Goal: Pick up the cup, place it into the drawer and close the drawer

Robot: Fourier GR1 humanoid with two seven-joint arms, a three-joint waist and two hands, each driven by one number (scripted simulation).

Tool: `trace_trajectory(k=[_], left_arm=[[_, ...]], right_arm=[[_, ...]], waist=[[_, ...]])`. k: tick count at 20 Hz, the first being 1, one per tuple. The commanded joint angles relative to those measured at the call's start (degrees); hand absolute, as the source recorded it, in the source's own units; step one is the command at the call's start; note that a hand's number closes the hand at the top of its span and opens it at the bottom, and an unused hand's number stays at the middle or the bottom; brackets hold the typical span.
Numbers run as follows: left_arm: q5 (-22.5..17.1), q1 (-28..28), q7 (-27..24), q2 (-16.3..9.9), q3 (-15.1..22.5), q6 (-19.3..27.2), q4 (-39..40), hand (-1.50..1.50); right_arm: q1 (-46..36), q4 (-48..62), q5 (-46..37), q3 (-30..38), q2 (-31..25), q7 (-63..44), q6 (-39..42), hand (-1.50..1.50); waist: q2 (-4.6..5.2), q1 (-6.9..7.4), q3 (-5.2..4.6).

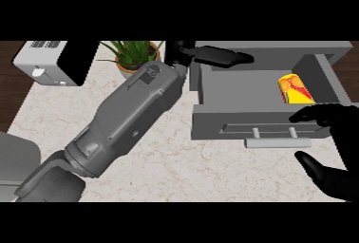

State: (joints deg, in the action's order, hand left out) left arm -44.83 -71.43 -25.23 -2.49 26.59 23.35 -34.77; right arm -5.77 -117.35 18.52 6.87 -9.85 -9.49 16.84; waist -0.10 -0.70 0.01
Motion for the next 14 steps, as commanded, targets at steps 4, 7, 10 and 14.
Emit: trace_trajectory(k=[4, 7, 10, 14], left_arm=[[-0.83, 10.02, 1.94, -7.07, -2.26, 1.36, -12.62, -1.5], [-1.75, 15.4, 5.57, -11.45, -3.2, 1.75, -19.63, -1.5], [-1.38, 23.41, 4.68, -14.85, -3.21, 0.28, -26.48, -1.5], [-1.28, 32.35, 7.02, -19.97, -4.42, -0.37, -35.83, -1.5]], right_arm=[[3.27, -1.88, -7.61, -1.45, -4.86, 1.91, 4.87, 1.5], [3.71, -4.04, -9.34, -1.78, -6.14, -0.15, 4.84, 1.5], [4.48, -2.41, -12.83, -3.32, -7.02, 1.19, 6.59, 1.5], [2.95, -1.89, -15.23, -3.37, -6.92, -0.99, 5.3, 1.5]], waist=[[-0.64, 2.41, -0.05], [-0.63, 2.32, -0.04], [-0.43, 2.31, -0.03], [-0.23, 1.82, -0.02]])
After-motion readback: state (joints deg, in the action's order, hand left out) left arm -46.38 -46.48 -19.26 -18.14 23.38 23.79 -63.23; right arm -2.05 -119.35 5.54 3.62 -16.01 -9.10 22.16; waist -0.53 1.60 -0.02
